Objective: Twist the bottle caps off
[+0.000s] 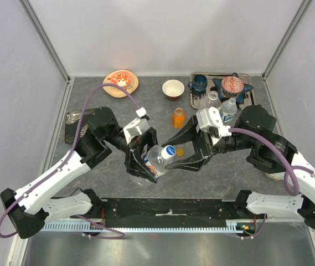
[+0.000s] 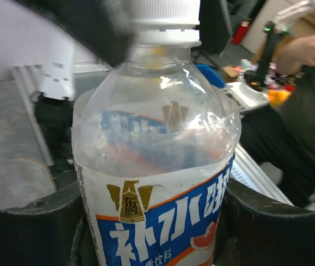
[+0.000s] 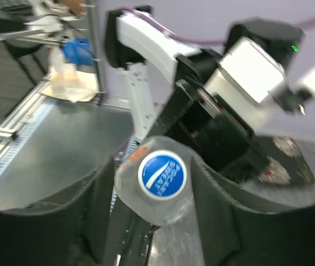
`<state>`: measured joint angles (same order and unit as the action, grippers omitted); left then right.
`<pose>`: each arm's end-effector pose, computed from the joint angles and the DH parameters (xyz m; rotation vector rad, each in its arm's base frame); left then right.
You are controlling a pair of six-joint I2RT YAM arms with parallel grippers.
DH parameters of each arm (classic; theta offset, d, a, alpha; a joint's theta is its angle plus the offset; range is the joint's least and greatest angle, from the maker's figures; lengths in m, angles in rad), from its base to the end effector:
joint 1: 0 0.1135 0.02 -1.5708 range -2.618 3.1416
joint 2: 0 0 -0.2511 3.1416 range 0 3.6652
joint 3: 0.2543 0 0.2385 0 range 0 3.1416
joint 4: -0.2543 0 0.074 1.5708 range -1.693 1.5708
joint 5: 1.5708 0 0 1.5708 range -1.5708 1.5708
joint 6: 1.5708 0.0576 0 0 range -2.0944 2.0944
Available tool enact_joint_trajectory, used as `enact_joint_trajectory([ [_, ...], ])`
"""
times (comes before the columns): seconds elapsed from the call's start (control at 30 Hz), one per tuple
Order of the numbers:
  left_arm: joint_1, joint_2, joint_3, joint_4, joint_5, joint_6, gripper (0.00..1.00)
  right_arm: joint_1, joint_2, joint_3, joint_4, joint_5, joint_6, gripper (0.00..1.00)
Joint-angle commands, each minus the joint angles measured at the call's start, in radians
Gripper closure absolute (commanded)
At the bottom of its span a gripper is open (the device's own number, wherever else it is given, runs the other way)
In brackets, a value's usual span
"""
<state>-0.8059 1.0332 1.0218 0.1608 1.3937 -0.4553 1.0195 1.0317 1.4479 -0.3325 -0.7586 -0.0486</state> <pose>0.1018 -0.1880 0.3991 1.5639 1.1263 -1.8805 0.0675 0.1855 0.4869 -1.3486 0.9786 1.3147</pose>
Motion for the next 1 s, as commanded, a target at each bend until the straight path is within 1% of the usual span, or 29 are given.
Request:
enact_joint_trajectory([
  [0.0,0.016,-0.048,0.123,-0.415,-0.200,0.366,0.54,0.010,-0.030,0.049,-0.085,0.423,0.121,0.26],
  [0.03,0.016,-0.050,0.126,-0.440,-0.261,0.388,0.53,0.010,-0.028,0.057,-0.085,0.467,0.127,0.22],
  [0.1,0.016,-0.056,0.129,-0.486,-0.318,0.429,0.53,0.010,-0.016,0.089,-0.085,0.559,0.157,0.13],
  [0.13,0.016,-0.058,0.127,-0.495,-0.375,0.435,0.54,0.010,-0.013,0.098,-0.085,0.652,0.167,0.09],
  [0.2,0.016,-0.061,0.115,-0.500,-0.438,0.449,0.54,0.010,0.002,0.123,-0.085,0.740,0.191,0.07],
  [0.23,0.014,-0.071,0.109,-0.500,-0.520,0.449,0.54,0.010,0.005,0.127,-0.080,0.813,0.214,0.07],
  [0.27,0.014,-0.076,0.095,-0.498,-0.560,0.454,0.54,0.010,0.005,0.129,-0.068,0.841,0.231,0.06],
  [0.3,0.014,-0.084,0.086,-0.494,-0.608,0.454,0.54,0.010,0.004,0.123,-0.054,0.860,0.248,0.06],
  [0.33,0.013,-0.103,0.075,-0.475,-0.709,0.454,0.54,0.010,0.004,0.121,-0.027,0.869,0.285,0.06],
  [0.4,0.011,-0.120,0.041,-0.454,-0.810,0.454,0.53,0.010,0.005,0.111,-0.001,0.916,0.338,0.05],
  [0.43,0.010,-0.131,0.031,-0.442,-0.913,0.454,0.53,0.010,0.008,0.109,0.016,0.929,0.358,0.06],
  [0.47,0.008,-0.149,0.009,-0.414,-0.962,0.454,0.53,0.010,0.014,0.108,0.018,0.968,0.407,0.06],
  [0.5,0.005,-0.157,-0.003,-0.403,-1.058,0.452,0.53,0.010,0.027,0.106,0.016,0.990,0.430,0.07],
  [0.57,-0.002,-0.180,-0.028,-0.376,-1.131,0.451,0.53,0.010,0.042,0.101,0.009,1.045,0.479,0.09],
  [0.6,-0.009,-0.186,-0.035,-0.369,-1.210,0.451,0.53,0.010,0.057,0.098,0.004,1.068,0.498,0.09],
  [0.67,-0.024,-0.200,-0.048,-0.362,-1.283,0.454,0.52,0.010,0.074,0.095,-0.005,1.085,0.538,0.10],
  [0.7,-0.030,-0.205,-0.052,-0.359,-1.342,0.454,0.52,0.011,0.093,0.094,-0.007,1.090,0.553,0.11],
  [0.8,-0.044,-0.214,-0.060,-0.353,-1.390,0.454,0.52,0.010,0.134,0.095,-0.008,1.078,0.588,0.12],
  [0.83,-0.044,-0.217,-0.063,-0.351,-1.391,0.480,0.52,0.010,0.143,0.094,-0.005,1.072,0.595,0.12],
  [0.9,-0.047,-0.223,-0.066,-0.349,-1.427,0.484,0.52,0.010,0.174,0.098,-0.005,1.065,0.612,0.13],
  [0.97,-0.050,-0.225,-0.068,-0.349,-1.435,0.489,0.52,0.010,0.188,0.095,0.007,1.061,0.621,0.14],
])
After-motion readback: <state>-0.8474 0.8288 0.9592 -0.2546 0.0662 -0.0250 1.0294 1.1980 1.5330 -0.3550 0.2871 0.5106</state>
